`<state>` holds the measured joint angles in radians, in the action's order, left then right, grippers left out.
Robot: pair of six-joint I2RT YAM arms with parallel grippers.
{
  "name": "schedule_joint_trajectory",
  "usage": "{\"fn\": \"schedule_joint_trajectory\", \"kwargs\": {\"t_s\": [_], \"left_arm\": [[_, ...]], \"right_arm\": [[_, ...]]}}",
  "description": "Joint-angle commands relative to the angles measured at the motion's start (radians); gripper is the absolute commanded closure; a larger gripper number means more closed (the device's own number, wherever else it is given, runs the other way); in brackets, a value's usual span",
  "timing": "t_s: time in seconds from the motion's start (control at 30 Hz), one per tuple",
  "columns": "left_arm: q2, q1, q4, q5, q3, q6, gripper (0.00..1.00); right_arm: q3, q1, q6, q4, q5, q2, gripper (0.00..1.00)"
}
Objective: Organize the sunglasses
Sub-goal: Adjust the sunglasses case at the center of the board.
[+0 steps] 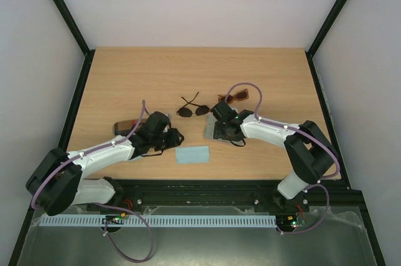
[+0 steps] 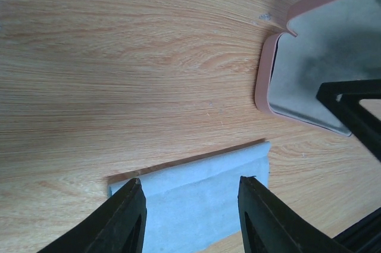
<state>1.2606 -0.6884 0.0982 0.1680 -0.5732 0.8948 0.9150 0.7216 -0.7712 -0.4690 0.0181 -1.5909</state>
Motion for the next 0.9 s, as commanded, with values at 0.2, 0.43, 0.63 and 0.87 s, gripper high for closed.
{"fn": "schedule_joint_trajectory", "kwargs": {"t_s": [0.2,0.43,0.63,0.87], "left_arm": [[0.014,0.006,-0.011,0.003,-0.019,-0.019,0.55],[0.001,0.006,0.009,-0.008,-0.014,-0.014,0.55],[-0.011,0.006,0.031,-0.025,-0.005,-0.005,0.55],[-0.036,0.007,0.054,-0.044,-0.002,0.011,0.55]], "right_arm": [[0.031,0.013,-0.013,-0.042,-0.042,-0.115,0.5],[0.058,0.013,0.03,-0.042,-0.088,-0.197,0.5],[0.1,0.01,0.1,-0.056,-0.145,-0.251,0.49],[0.14,0.002,0.144,-0.059,-0.146,-0.252,0.49]]}}
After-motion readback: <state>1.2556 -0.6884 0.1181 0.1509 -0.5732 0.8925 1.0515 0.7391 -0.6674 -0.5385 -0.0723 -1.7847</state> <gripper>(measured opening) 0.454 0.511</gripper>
